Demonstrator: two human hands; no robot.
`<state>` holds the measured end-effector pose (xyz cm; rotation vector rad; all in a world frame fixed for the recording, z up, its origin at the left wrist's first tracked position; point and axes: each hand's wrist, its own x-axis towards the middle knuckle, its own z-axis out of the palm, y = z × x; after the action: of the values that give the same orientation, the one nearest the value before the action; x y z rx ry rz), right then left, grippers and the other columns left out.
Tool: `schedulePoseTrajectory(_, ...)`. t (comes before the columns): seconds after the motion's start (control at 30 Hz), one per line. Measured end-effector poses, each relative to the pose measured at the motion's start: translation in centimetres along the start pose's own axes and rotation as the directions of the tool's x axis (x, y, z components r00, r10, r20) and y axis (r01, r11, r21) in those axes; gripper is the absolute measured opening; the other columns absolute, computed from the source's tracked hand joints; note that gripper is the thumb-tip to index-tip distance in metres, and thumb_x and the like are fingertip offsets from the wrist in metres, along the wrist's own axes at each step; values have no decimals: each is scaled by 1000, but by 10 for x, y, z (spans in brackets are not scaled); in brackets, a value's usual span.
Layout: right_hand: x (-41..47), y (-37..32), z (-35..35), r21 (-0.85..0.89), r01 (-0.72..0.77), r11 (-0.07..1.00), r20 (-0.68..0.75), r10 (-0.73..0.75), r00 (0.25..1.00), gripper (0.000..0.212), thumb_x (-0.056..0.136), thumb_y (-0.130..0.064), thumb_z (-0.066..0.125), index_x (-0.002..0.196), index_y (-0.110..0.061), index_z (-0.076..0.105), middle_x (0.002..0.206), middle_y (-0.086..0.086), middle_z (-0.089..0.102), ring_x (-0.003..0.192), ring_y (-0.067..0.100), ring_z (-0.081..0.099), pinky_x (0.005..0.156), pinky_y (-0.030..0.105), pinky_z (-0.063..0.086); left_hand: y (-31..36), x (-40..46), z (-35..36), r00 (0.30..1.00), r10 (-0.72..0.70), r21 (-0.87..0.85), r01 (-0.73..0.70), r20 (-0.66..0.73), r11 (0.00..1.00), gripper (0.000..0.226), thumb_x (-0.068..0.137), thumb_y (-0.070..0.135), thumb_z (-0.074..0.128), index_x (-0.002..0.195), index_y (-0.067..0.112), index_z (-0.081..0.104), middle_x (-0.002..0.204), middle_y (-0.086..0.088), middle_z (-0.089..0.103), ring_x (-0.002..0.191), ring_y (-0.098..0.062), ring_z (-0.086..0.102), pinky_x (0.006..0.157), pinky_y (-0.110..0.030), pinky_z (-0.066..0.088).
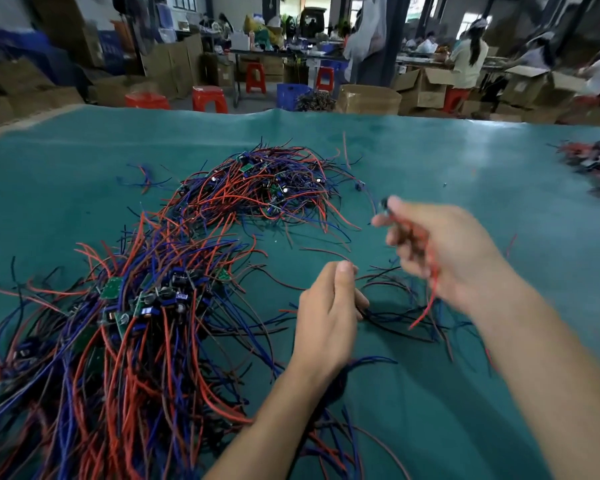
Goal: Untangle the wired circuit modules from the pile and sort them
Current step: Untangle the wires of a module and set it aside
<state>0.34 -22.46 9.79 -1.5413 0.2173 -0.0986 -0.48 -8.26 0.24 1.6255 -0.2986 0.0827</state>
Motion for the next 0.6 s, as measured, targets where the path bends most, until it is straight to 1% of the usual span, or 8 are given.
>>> schedulePoseTrajectory(0.1, -27, 51, 4, -59, 3, 998, 32, -1, 999, 31, 94, -35, 67, 77, -12, 79, 58, 1, 59, 42, 9, 41, 36, 18, 23, 4, 0, -2, 1000, -13, 15, 13, -5, 1000, 54, 97, 62, 30, 90, 19, 62, 71, -4, 67, 65, -28, 60, 64, -54, 50)
schedulePoseTrajectory(0.17, -30, 69, 9, -247, 90, 965, 46, -81, 996, 43, 96, -39, 66, 67, -8, 67, 53, -2, 46, 45, 11, 33, 42, 23, 21, 5, 0, -2, 999, -24, 55, 25, -21, 998, 48, 101, 53, 35, 79, 18, 60, 66, 1, 62, 64, -28, 57, 68, -53, 50)
schedulePoseTrajectory(0.27, -27, 76, 12, -518, 253, 817, 115, -227, 967, 54, 101, -41, 59, 65, -4, 45, 53, -6, 35, 51, 10, 32, 53, 33, 26, 2, 3, -5, 997, -33, 88, 39, -66, 995, 41, 105, 36, 45, 71, 15, 55, 62, 10, 53, 63, -16, 49, 69, -44, 45)
schedulePoseTrajectory(0.37, -29, 72, 7, -601, 348, 720, 186, -298, 936, 52, 96, -46, 51, 63, -8, 41, 50, -7, 34, 51, 7, 32, 52, 27, 26, 3, 4, -5, 998, 20, 129, -11, -68, 992, 40, 105, 25, 47, 69, 7, 41, 62, 7, 41, 63, -15, 36, 64, -41, 36)
schedulePoseTrajectory(0.43, -30, 71, 6, -613, 364, 701, 195, -312, 930, 54, 96, -47, 50, 59, -10, 37, 46, -6, 32, 47, 7, 30, 50, 26, 25, 2, 4, -5, 998, 32, 150, -24, -56, 988, 37, 104, 23, 46, 71, 6, 44, 63, 5, 43, 63, -15, 38, 64, -40, 36)
schedulePoseTrajectory(0.53, -27, 72, 4, -683, 369, 630, 117, -405, 907, 58, 98, -44, 59, 55, -12, 37, 44, -5, 28, 46, 10, 27, 49, 27, 23, -2, 4, -3, 1000, 13, 140, -9, -27, 990, 32, 104, 23, 44, 75, 11, 50, 63, -2, 56, 59, -25, 53, 62, -43, 46)
schedulePoseTrajectory(0.57, -26, 73, 2, -707, 365, 606, 73, -451, 889, 58, 95, -46, 62, 52, -15, 39, 43, -4, 31, 46, 12, 29, 49, 27, 24, -3, 4, -3, 1000, 3, 134, -2, -12, 991, 31, 105, 24, 43, 76, 15, 51, 64, -3, 60, 56, -26, 56, 59, -41, 49)
schedulePoseTrajectory(0.6, -24, 74, 0, -708, 358, 609, 25, -484, 875, 51, 90, -49, 64, 50, -22, 49, 43, -5, 39, 45, 12, 35, 50, 25, 28, -4, 3, -3, 1000, -2, 133, 2, 5, 991, 30, 105, 23, 42, 77, 19, 52, 66, -2, 63, 53, -25, 58, 56, -39, 50)
